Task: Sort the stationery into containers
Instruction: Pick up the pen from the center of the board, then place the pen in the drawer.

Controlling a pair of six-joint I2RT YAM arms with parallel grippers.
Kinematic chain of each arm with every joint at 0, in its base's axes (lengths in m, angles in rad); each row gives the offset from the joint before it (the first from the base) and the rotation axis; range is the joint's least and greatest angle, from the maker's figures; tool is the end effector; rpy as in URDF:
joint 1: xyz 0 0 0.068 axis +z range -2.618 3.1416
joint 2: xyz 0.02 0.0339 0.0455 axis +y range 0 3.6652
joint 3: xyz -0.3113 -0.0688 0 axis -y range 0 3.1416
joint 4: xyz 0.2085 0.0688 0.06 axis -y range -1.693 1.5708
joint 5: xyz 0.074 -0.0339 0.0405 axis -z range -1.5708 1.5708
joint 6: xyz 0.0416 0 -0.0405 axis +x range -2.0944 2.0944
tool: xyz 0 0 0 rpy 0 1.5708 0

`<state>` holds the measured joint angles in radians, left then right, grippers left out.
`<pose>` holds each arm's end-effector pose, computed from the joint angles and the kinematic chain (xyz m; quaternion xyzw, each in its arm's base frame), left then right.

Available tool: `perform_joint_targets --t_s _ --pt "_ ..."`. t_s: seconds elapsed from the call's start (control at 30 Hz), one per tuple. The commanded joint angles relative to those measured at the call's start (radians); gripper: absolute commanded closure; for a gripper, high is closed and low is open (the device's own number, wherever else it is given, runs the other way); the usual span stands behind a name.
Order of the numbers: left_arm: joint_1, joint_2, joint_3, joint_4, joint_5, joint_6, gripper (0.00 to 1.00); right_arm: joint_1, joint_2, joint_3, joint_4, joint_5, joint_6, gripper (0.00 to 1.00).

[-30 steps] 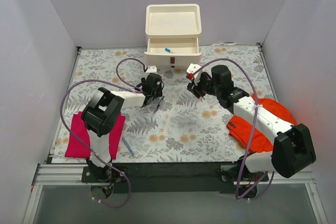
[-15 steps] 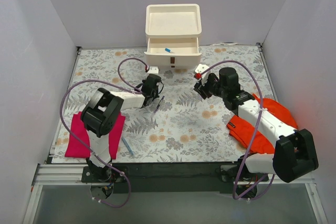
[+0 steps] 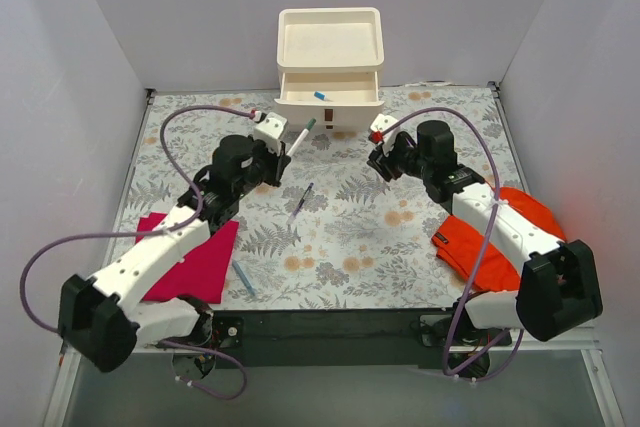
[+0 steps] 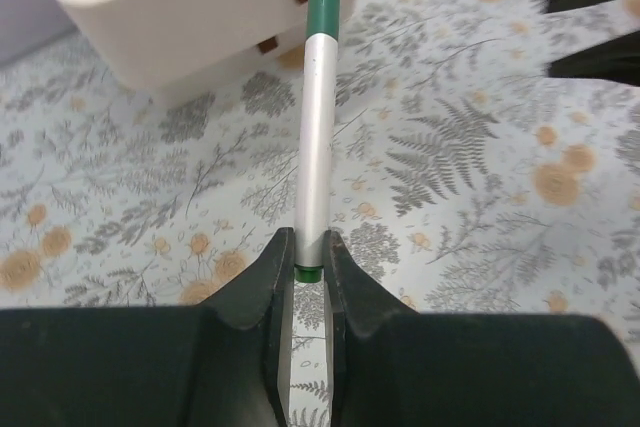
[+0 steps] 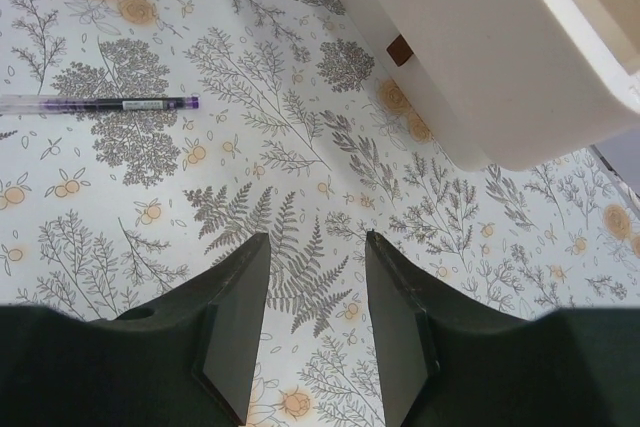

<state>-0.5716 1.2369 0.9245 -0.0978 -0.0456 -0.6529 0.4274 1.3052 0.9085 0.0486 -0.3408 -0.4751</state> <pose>0.2035 -0.1287 0.3545 -0.0465 0.8349 -0.2994 0.4595 0.2310 0.1205 0.3500 -0.4395 0.6838 0.1253 0.5688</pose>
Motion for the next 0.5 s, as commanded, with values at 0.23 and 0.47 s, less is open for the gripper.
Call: perform_joint_targets --t_s 0.23,0.47 --pt "0.003 -0.143 0.023 -0.079 0.244 0.223 1.00 -0.003 0.065 0.125 -0.007 0.022 -0.010 0.48" --pt "0.029 0.030 0.016 0.418 0.094 0.585 1.00 -0.001 0.042 0.109 -0.006 0.062 -0.037 0.48"
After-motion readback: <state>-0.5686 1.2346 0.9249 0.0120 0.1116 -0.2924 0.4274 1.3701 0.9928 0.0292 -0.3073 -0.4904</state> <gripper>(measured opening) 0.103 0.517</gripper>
